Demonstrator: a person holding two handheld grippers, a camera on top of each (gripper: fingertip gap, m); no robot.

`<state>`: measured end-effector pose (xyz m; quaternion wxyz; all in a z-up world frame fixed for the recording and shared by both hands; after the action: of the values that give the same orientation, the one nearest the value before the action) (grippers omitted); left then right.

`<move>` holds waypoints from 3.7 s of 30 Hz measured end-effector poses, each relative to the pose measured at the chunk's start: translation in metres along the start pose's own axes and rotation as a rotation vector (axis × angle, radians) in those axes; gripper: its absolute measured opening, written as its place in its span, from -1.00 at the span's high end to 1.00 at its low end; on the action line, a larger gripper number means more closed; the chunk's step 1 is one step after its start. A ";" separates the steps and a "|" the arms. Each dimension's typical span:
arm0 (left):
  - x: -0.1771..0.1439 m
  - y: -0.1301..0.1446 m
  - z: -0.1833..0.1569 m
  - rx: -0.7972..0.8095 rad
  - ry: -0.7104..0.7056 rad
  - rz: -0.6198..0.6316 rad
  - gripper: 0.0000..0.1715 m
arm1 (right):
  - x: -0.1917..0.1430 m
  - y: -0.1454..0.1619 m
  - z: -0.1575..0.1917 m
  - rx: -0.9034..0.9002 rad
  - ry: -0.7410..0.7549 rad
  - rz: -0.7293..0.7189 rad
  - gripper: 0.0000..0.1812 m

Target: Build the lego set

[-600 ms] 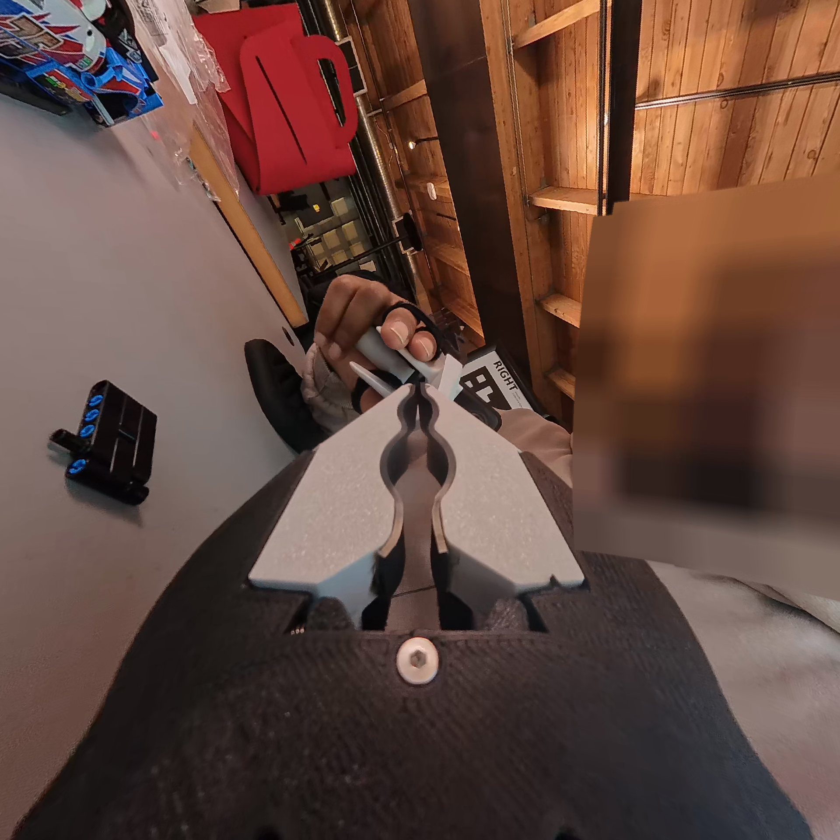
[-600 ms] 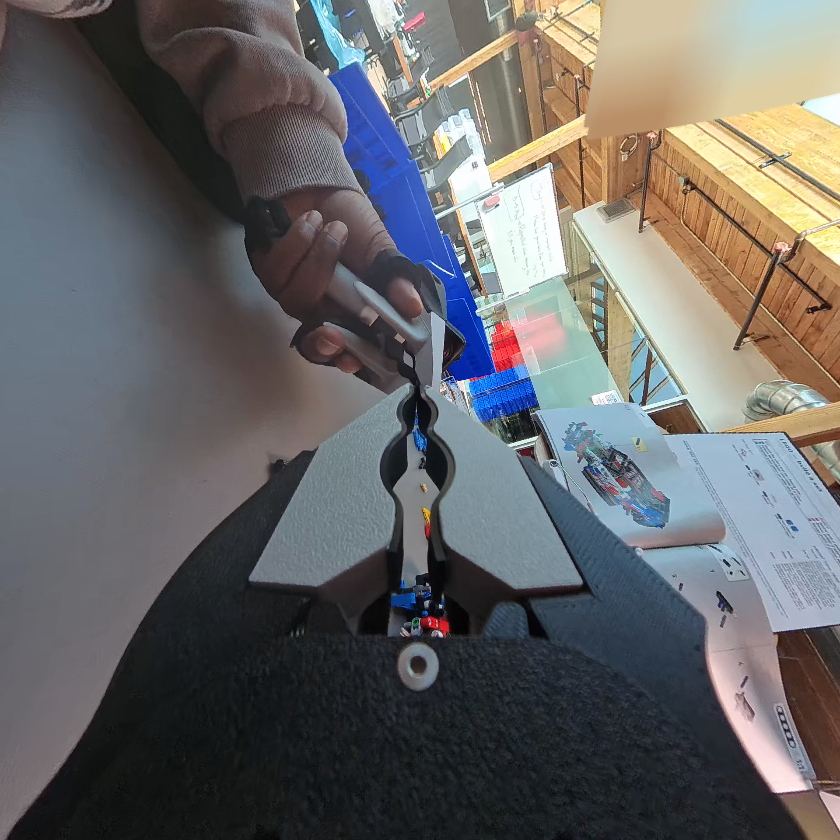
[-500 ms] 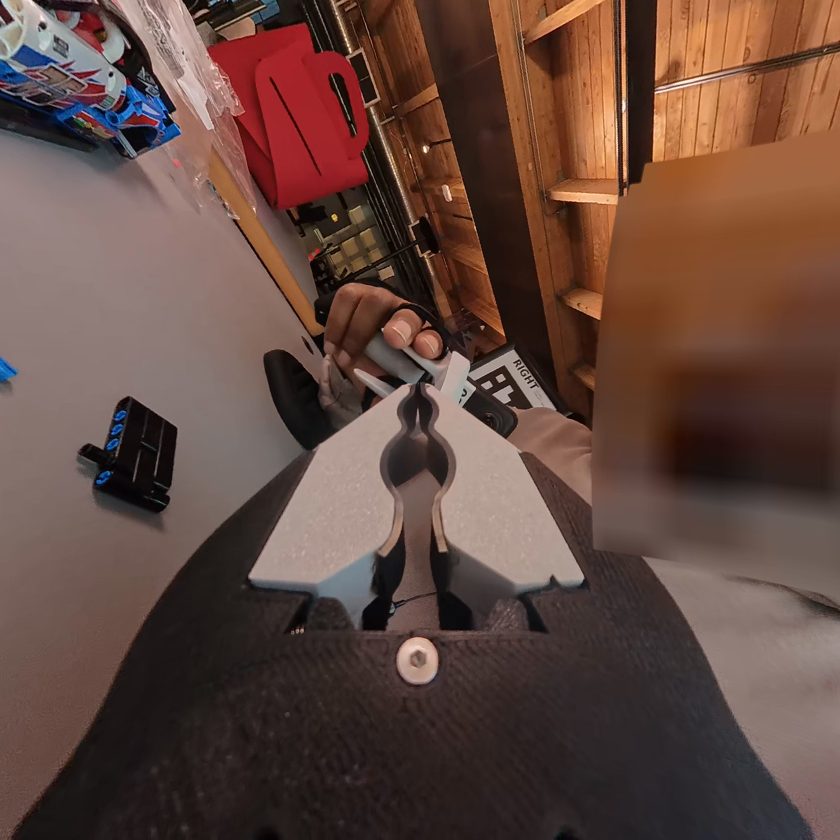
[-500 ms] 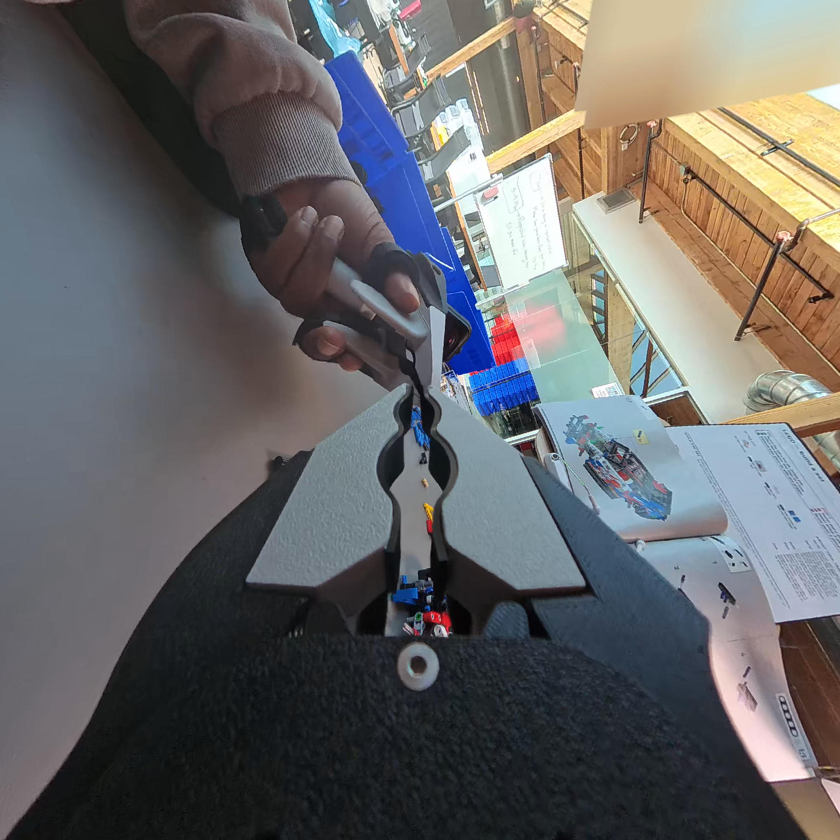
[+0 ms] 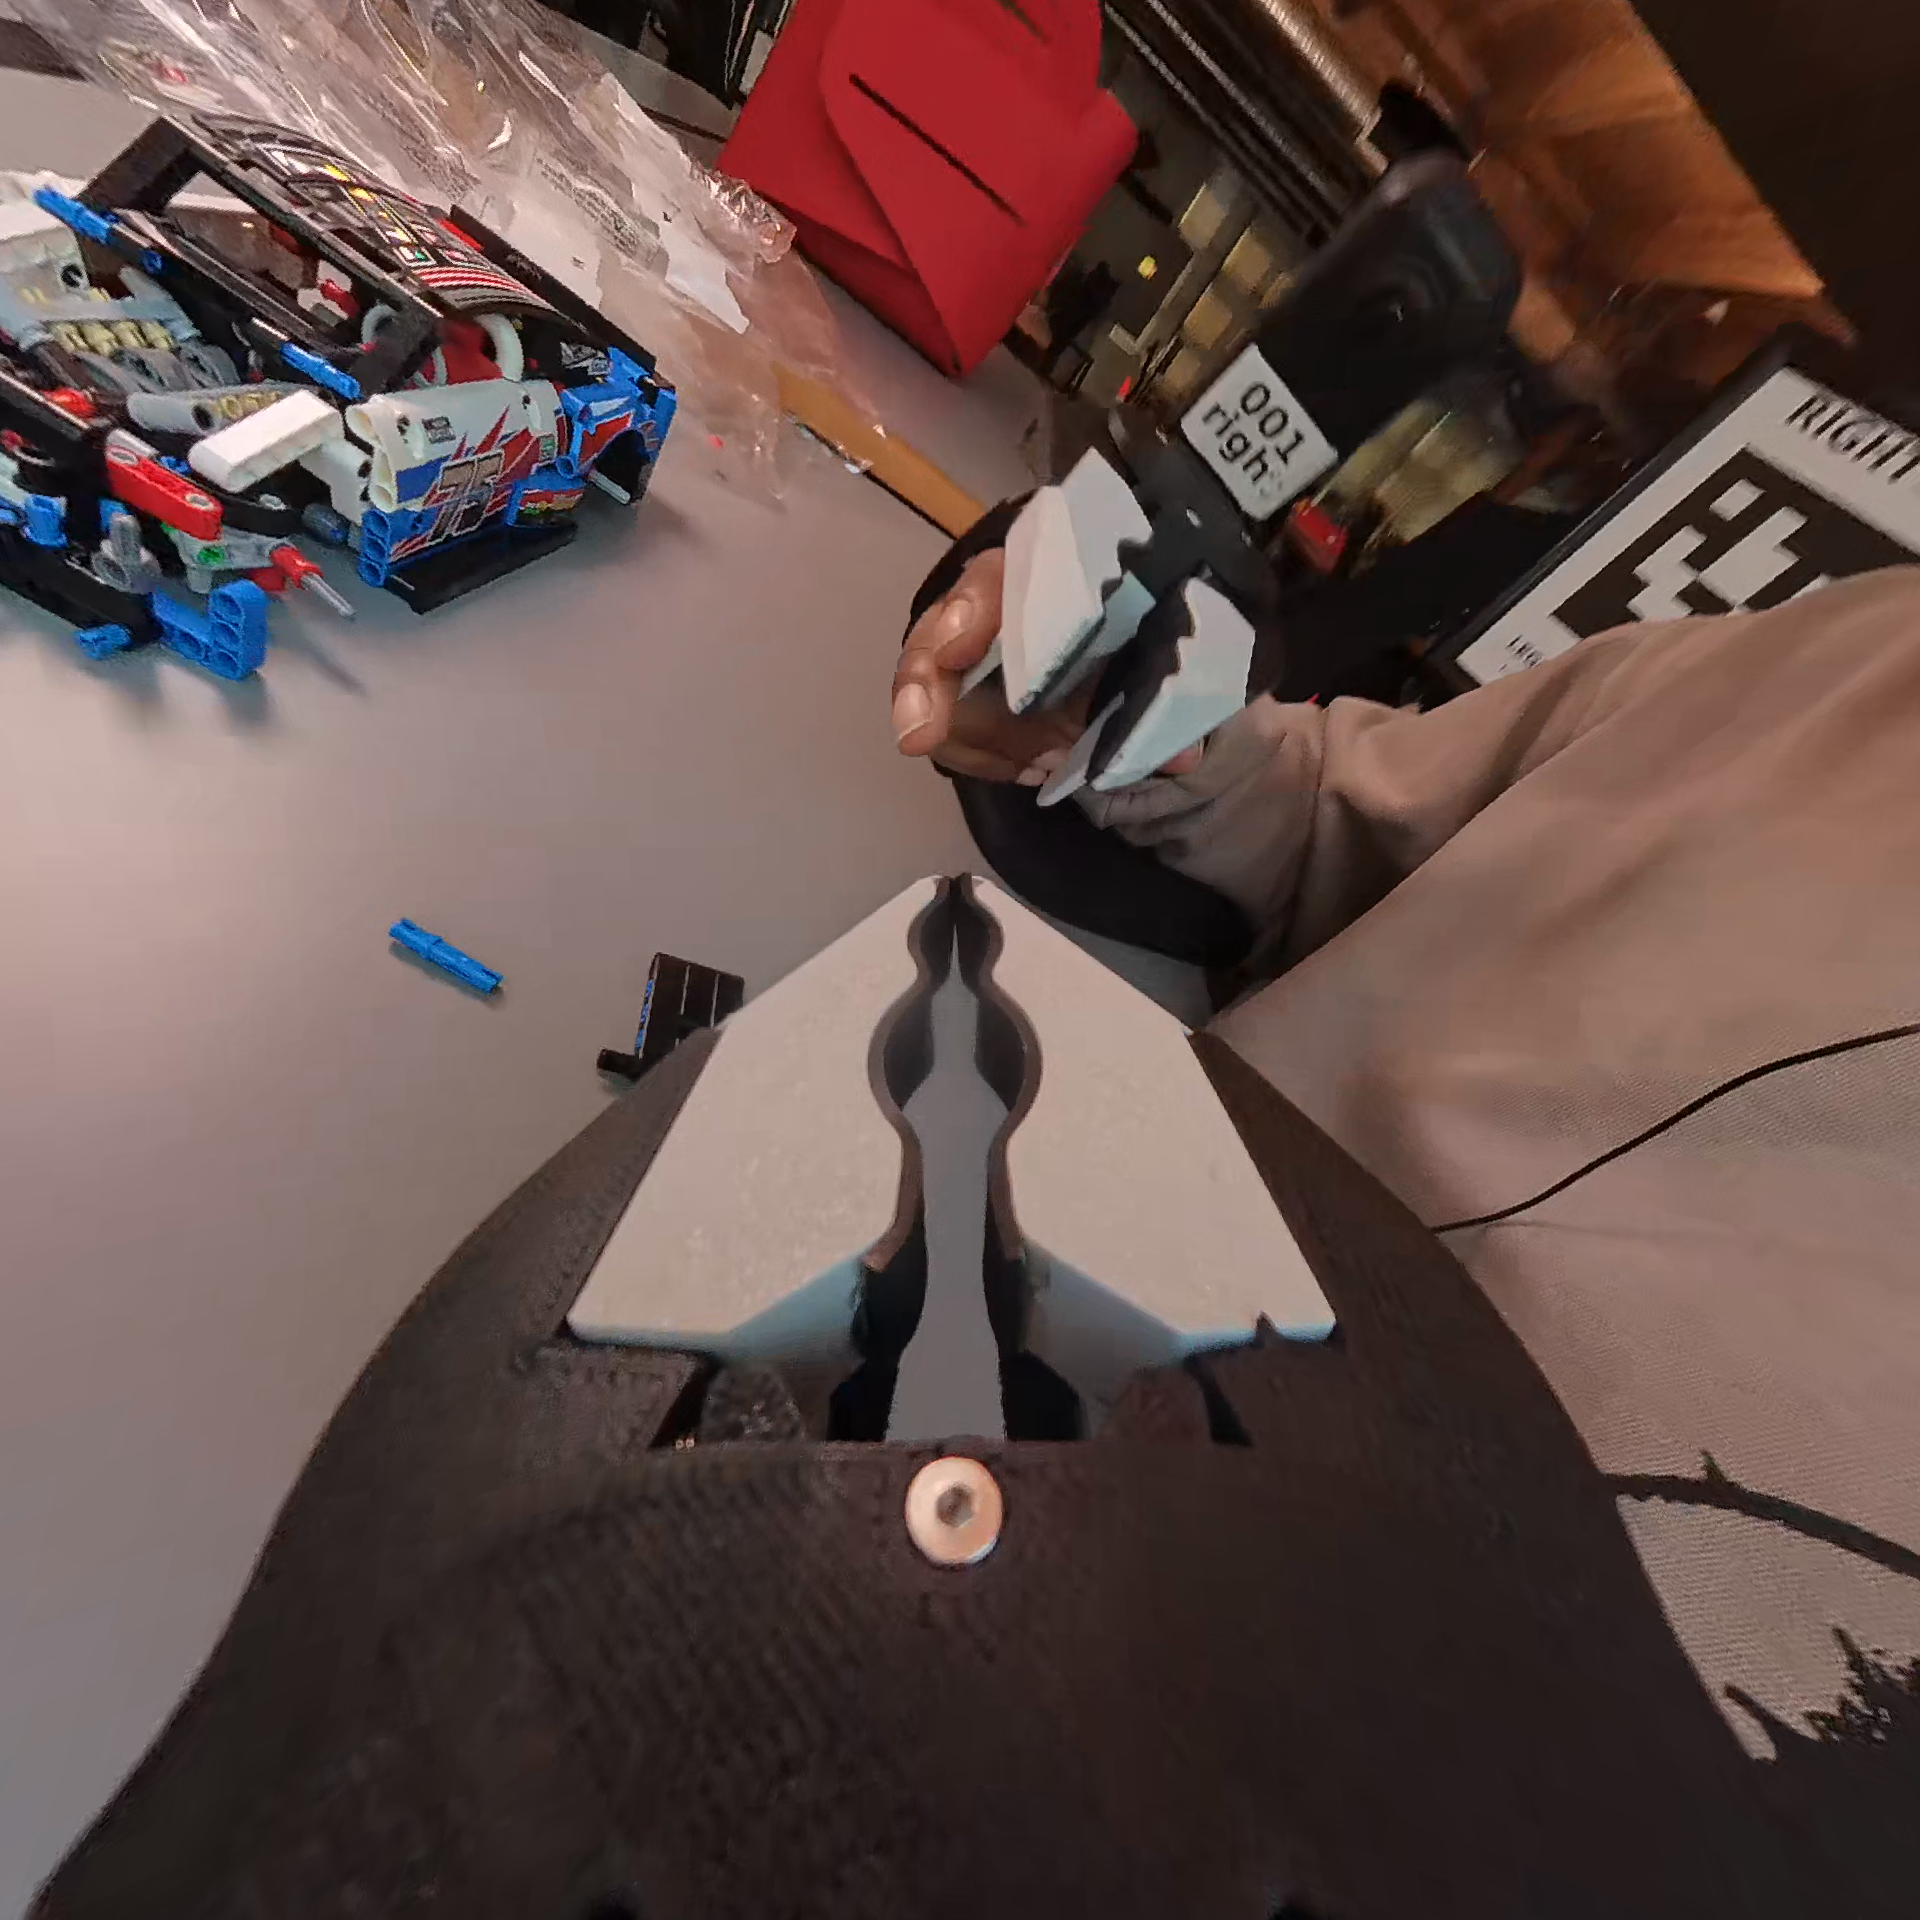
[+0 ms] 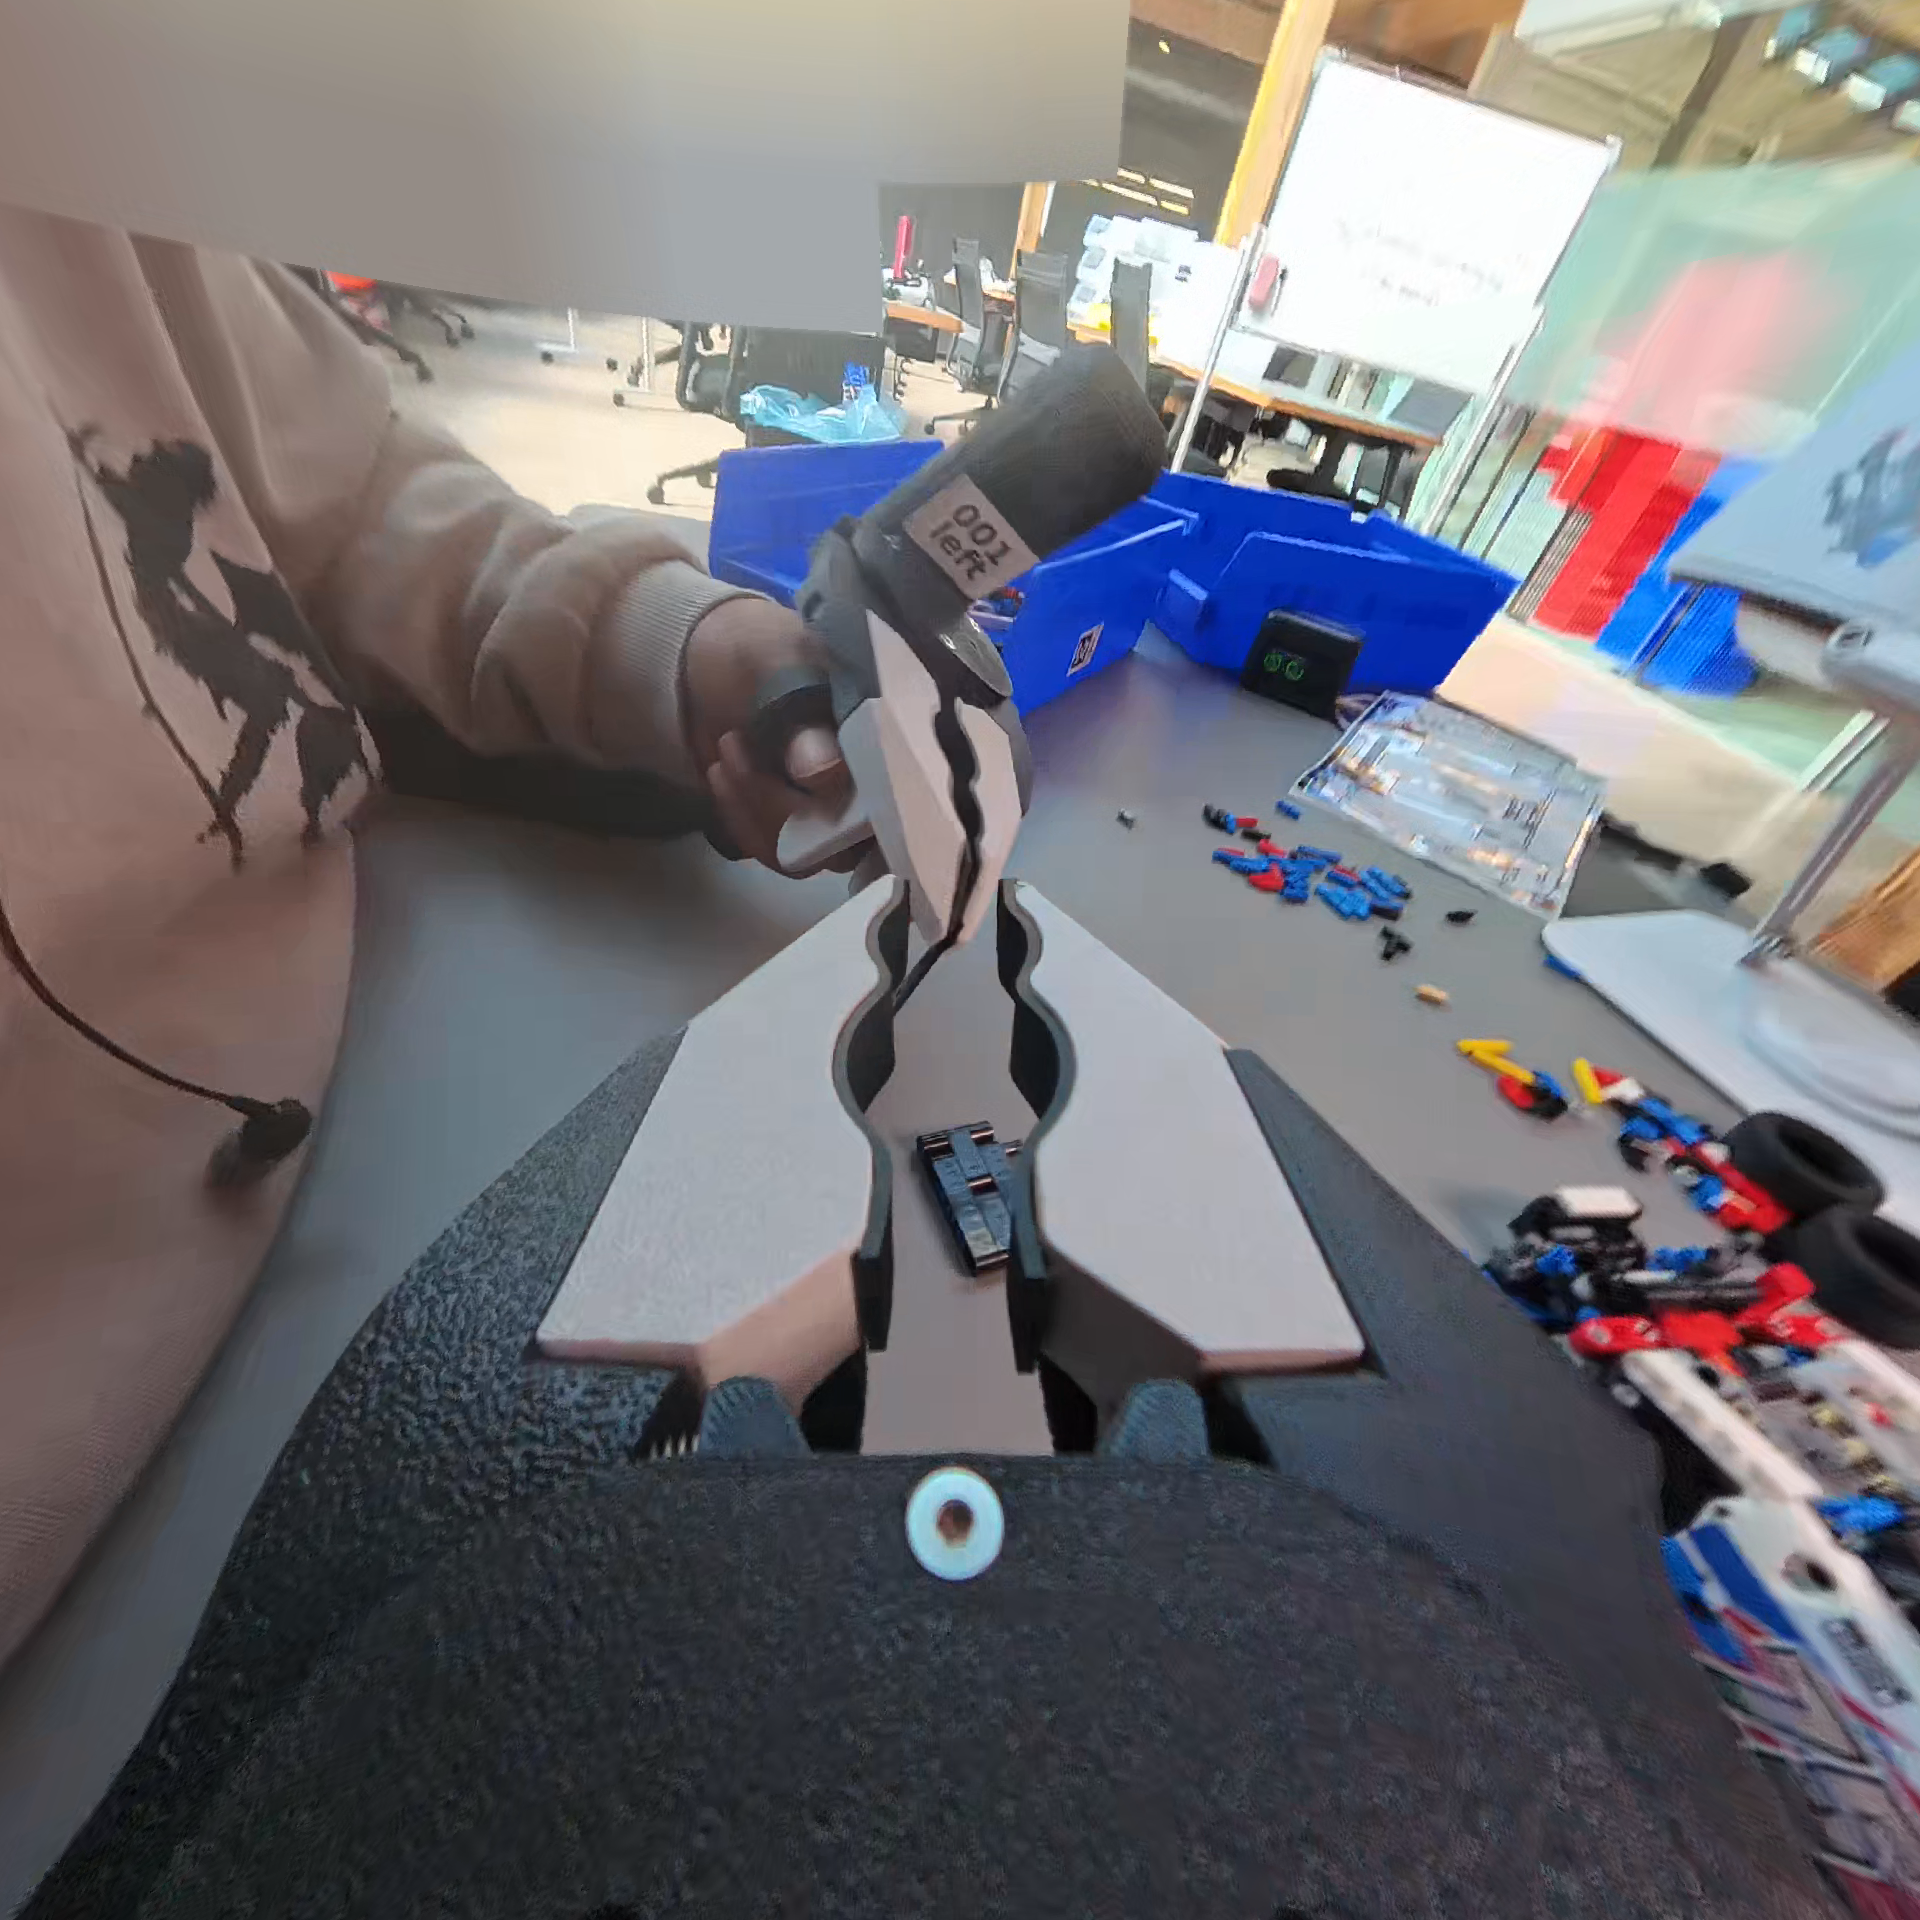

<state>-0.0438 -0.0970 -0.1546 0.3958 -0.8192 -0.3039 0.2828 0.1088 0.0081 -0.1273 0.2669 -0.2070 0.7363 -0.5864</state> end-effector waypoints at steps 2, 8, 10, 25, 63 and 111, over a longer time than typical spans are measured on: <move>0.002 0.001 -0.005 0.100 -0.044 0.027 1.00 | 0.000 0.005 -0.006 0.155 -0.054 -0.005 0.87; 0.008 0.005 -0.016 0.283 -0.109 0.076 1.00 | 0.011 0.019 -0.007 0.350 -0.146 0.015 0.95; 0.008 0.006 -0.018 0.306 -0.113 0.080 1.00 | 0.014 0.021 -0.006 0.349 -0.158 0.029 0.96; 0.008 0.007 -0.022 0.366 -0.109 0.089 1.00 | 0.016 0.024 -0.004 0.393 -0.206 0.052 1.00; 0.006 0.003 -0.023 0.328 -0.071 -0.014 0.83 | 0.007 0.016 -0.007 0.385 -0.219 -0.025 1.00; 0.013 -0.019 -0.009 -0.070 0.045 -0.376 1.00 | -0.008 0.013 -0.038 0.721 -0.054 -0.618 1.00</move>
<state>-0.0340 -0.0831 -0.1372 0.4196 -0.7672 -0.4525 0.1747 0.0906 0.0443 -0.1319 0.1537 -0.3255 0.3826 -0.8509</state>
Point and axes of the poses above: each gripper's, where its closed fingertips meet, x out along the fingers, y out of its underside, z = x × y across the jaws, the point moved 9 cm from there along -x, back along the fingers, and after that the axes turned 8 degrees about -y, right-handed, at the moved point
